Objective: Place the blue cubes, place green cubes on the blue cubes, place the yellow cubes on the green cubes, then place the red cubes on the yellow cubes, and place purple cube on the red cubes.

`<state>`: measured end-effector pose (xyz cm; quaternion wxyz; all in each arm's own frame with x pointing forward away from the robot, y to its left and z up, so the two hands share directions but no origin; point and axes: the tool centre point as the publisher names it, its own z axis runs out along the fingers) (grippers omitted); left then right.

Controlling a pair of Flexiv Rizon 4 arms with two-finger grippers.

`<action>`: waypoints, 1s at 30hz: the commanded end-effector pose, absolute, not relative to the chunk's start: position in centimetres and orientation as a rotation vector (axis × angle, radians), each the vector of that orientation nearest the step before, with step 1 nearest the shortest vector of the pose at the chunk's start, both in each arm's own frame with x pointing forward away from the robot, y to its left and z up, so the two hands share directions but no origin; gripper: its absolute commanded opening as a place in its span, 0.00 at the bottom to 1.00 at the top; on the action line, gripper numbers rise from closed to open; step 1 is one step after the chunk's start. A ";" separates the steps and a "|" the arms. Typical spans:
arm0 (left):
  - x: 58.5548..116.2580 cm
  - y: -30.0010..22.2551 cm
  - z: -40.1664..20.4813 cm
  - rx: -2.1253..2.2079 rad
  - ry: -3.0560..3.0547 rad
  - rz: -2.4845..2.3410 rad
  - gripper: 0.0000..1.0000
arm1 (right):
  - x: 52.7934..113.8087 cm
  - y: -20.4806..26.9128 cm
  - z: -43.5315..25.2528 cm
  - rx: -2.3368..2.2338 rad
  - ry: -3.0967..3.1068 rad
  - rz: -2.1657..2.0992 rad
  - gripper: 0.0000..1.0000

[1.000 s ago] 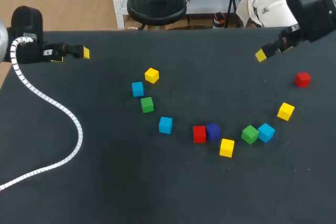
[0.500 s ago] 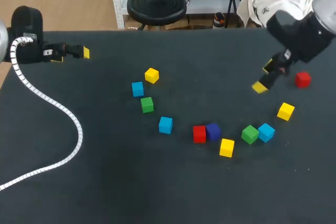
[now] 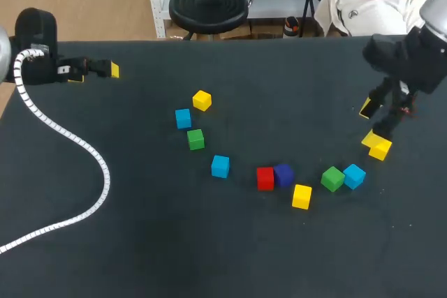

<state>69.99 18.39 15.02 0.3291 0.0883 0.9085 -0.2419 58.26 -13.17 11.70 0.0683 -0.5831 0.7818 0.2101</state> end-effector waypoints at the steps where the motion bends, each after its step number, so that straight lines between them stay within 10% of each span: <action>1: 70.0 18.5 15.0 0.233 2.374 -0.638 1.00 | 58.3 -13.2 11.6 -1.756 2.352 0.635 1.00; 30: 70.0 18.5 15.0 0.233 2.374 -0.638 1.00 | 54.2 -10.9 9.8 -2.474 1.659 0.410 1.00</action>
